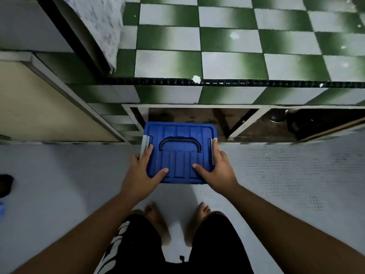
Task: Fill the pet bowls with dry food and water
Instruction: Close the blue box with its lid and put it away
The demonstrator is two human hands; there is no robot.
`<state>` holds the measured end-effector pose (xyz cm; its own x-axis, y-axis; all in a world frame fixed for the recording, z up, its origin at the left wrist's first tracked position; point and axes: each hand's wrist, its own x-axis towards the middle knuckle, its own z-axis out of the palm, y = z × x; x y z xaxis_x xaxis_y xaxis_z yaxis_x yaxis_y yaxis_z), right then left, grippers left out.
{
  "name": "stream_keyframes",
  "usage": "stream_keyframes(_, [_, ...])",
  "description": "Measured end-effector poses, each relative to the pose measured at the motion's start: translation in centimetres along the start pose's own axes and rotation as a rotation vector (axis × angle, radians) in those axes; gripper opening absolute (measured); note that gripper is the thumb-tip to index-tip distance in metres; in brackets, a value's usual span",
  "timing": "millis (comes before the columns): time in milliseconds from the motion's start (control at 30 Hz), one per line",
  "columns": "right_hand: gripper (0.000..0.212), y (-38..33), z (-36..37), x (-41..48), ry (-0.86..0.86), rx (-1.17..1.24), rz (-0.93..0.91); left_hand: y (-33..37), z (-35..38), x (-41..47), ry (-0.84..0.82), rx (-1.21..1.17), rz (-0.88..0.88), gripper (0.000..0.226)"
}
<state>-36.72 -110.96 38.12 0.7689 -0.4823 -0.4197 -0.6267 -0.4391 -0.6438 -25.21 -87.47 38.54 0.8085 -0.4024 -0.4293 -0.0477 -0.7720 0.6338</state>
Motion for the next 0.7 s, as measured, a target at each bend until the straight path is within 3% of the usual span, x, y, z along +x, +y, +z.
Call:
stream_keyframes(167, [0.134,5.9,6.0,8.7,-0.088,0.044,0.005,-5.0,5.5,8.5,-0.079,-0.022,-0.021,0.114])
stream_keyframes(367, [0.139,12.9,11.4,22.2,-0.101,0.033,0.023,-10.1,13.2,21.7,-0.095,0.052,0.046,0.142])
stream_keyframes(567, [0.148,18.2,14.8,34.7,-0.011,0.065,-0.002,-12.2,18.8,33.8,-0.015,0.197,0.105,0.138])
stream_keyframes(700, [0.142,20.7,15.7,41.7,0.011,0.070,-0.016,-12.4,20.7,39.6,-0.025,0.200,0.130,0.132])
